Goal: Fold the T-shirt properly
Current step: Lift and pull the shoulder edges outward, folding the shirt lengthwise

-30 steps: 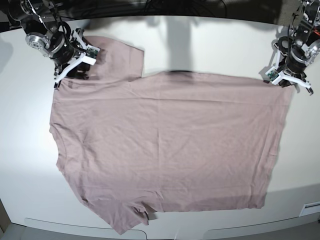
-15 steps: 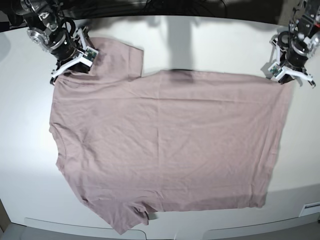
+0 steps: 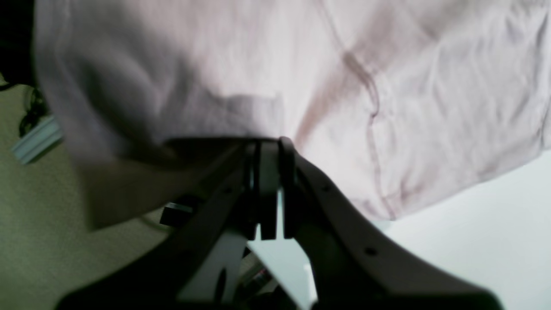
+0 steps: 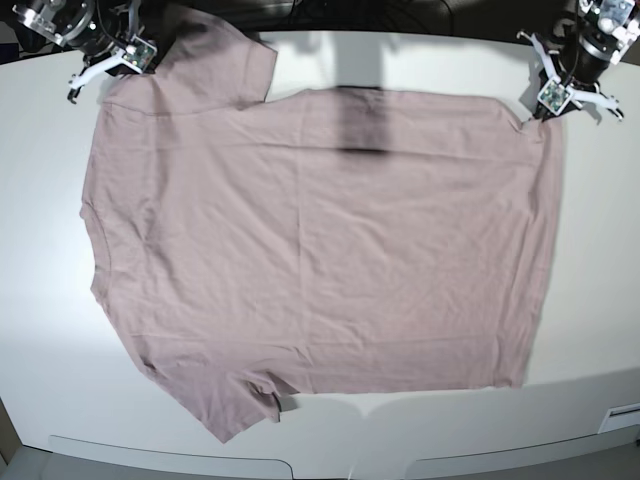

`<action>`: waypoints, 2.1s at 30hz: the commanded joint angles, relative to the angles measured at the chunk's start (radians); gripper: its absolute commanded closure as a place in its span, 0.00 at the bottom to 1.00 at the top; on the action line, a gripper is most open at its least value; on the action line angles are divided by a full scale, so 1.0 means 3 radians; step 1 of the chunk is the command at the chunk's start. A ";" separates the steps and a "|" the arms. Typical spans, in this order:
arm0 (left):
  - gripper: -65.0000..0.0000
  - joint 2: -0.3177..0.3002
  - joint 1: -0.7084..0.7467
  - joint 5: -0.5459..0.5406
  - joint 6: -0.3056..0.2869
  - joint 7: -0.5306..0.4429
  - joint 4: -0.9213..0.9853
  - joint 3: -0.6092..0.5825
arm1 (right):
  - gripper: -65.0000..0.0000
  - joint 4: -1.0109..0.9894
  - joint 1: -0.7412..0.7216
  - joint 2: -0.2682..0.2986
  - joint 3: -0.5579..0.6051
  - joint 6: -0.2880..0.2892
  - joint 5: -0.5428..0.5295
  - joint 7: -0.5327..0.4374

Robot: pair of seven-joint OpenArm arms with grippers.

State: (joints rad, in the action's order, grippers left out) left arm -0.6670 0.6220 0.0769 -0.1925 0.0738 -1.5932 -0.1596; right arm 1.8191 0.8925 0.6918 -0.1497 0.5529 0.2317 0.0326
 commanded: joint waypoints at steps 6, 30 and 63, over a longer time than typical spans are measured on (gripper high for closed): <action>1.00 -0.0032 0.0491 0.0003 0.0089 0.0100 -0.0422 0.0056 | 1.00 0.0224 0.0473 -0.0135 -0.0421 -0.0051 -0.0013 -0.0196; 1.00 0.0023 -0.0378 -0.0264 0.0088 0.0050 -0.0320 0.0640 | 1.00 0.0130 -0.0654 -0.0080 -0.0509 -0.0304 -0.0813 0.0069; 1.00 0.0446 -0.1807 -0.0155 -0.0477 -0.0074 0.0997 0.0635 | 1.00 -0.1783 -0.2904 -0.0295 0.0159 0.0032 -0.0816 0.0219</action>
State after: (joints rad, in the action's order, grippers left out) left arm -0.5133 0.0933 0.0368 -0.3470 0.0780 -1.2800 0.0200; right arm 1.2686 0.0372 0.5835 -0.0917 0.5686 -0.0029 0.1215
